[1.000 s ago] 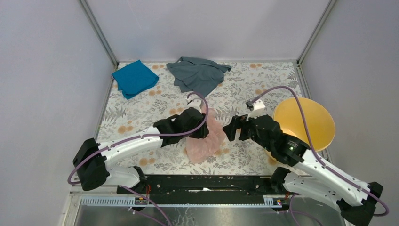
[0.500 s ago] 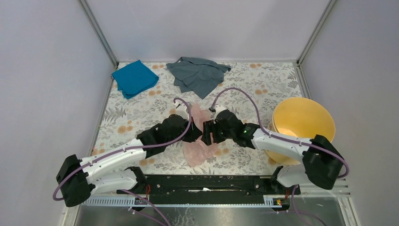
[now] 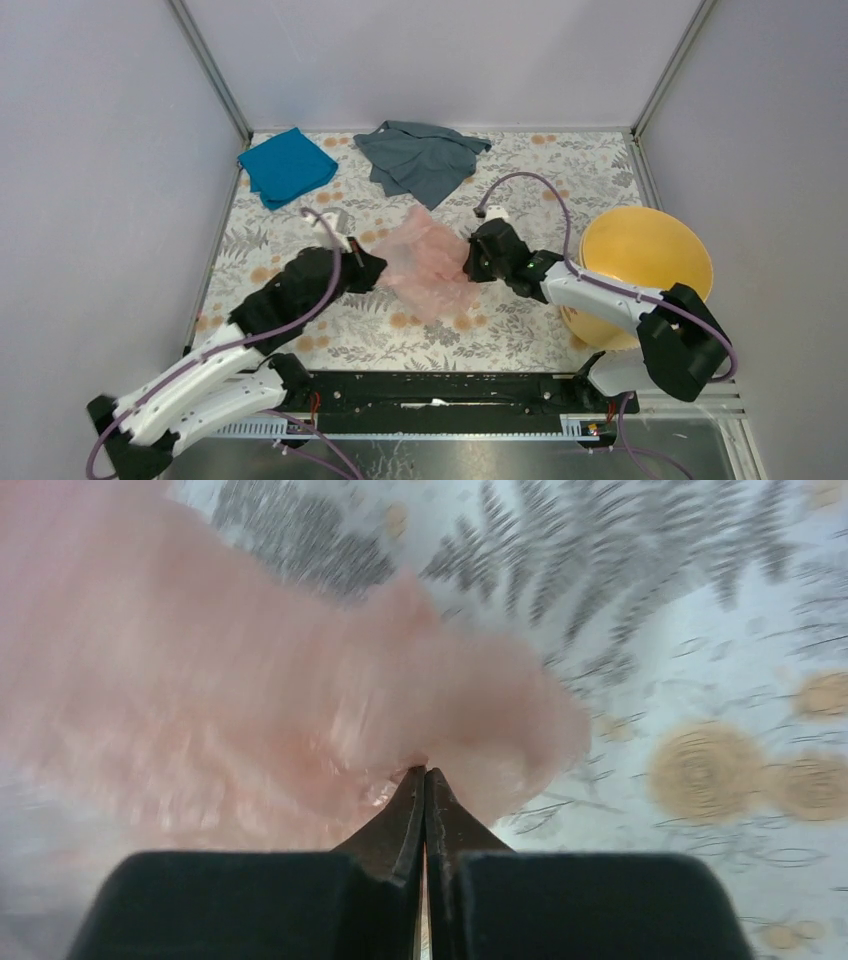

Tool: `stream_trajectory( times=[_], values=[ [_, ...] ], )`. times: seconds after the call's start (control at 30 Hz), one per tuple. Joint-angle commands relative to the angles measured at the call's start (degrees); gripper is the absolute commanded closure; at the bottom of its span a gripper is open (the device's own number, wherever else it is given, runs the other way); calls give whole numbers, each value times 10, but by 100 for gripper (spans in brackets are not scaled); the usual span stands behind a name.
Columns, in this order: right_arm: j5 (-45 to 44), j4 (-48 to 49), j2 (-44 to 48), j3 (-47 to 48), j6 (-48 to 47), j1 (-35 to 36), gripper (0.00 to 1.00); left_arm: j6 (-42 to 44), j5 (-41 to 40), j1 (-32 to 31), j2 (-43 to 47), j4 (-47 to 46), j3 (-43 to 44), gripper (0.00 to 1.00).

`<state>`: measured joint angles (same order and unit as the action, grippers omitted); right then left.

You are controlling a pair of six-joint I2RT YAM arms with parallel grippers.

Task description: Put the trash bags into the trash bin

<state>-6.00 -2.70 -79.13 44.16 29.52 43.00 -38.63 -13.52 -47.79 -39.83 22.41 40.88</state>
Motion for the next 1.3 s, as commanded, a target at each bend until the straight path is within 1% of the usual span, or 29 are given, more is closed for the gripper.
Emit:
stream_trajectory(
  times=[0.0,0.13,0.23,0.33,0.43,0.5,0.53,0.6,0.67,0.7,0.73,0.77,0.8,0.87,0.93,0.97,1.0,1.07,1.13,1.17,1.27],
  values=[
    [10,3,31,1,-35,-42,100,58,-83,2,78,92,73,100],
    [57,22,19,2,-25,-58,100,106,-47,3,130,112,122,100],
    [122,72,5,-2,-8,-72,100,137,-30,2,150,123,154,100],
    [194,103,-2,-5,-11,-74,100,163,-14,2,147,140,192,100],
    [256,104,-5,3,-48,-74,100,183,33,2,127,153,223,100],
    [256,80,1,10,-89,-74,100,194,59,2,113,163,247,100],
    [240,66,5,13,-109,-74,100,200,59,2,107,174,260,100],
    [194,35,9,21,-135,-74,100,209,27,2,102,193,281,100],
    [160,8,5,28,-149,-74,99,214,-32,2,102,210,296,100],
    [150,3,2,31,-151,-73,97,213,-57,2,101,217,302,100],
    [145,2,-4,32,-147,-74,92,210,-79,2,100,222,307,100],
    [145,5,-9,35,-142,-74,86,208,-89,2,96,226,311,100],
    [159,10,-16,39,-138,-74,85,209,-89,2,88,228,312,100],
    [217,22,-30,52,-125,-73,83,207,-69,2,64,226,309,100],
    [250,54,-38,67,-99,-68,81,203,-24,2,19,219,305,100],
    [251,53,-39,78,-89,-66,77,202,0,2,-8,215,308,100],
    [240,35,-38,94,-82,-66,68,196,15,2,-35,210,312,100],
    [200,-29,-33,126,-82,-66,59,182,16,2,-79,190,316,100],
    [166,-87,-26,152,-100,-66,48,171,-6,-3,-113,164,313,100],
    [150,-119,-21,162,-112,-66,42,165,-37,-14,-128,159,317,100],
    [92,-188,4,168,-130,-66,28,163,-175,-56,-153,158,340,100]
  ],
)
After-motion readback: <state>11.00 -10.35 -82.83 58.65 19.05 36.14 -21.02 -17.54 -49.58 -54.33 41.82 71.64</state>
